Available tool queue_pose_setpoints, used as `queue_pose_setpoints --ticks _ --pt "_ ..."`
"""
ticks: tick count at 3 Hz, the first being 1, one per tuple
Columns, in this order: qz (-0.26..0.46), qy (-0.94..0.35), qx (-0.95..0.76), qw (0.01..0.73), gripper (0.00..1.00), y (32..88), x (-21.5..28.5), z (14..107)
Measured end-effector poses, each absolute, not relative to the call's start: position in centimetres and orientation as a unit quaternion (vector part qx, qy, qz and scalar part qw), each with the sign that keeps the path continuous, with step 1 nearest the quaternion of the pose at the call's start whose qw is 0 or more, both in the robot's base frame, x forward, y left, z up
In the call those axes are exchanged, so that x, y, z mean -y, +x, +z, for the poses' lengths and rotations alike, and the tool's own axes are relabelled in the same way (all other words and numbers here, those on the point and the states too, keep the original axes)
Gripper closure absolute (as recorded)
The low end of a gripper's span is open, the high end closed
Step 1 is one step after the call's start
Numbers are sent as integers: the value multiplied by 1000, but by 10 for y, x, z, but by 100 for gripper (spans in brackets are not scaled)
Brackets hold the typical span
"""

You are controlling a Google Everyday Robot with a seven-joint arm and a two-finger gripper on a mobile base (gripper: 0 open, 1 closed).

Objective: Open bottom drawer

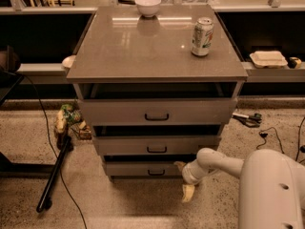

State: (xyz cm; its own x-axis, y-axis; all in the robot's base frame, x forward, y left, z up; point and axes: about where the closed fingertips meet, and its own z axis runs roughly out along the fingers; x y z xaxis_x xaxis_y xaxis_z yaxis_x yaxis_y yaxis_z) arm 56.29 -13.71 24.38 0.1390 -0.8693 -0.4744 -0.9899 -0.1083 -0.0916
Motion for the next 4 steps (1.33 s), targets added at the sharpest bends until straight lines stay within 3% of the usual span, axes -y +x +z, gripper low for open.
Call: queue_pose_setpoints --ticks 4 --pt "108 -712 -665 197 0 643 135 199"
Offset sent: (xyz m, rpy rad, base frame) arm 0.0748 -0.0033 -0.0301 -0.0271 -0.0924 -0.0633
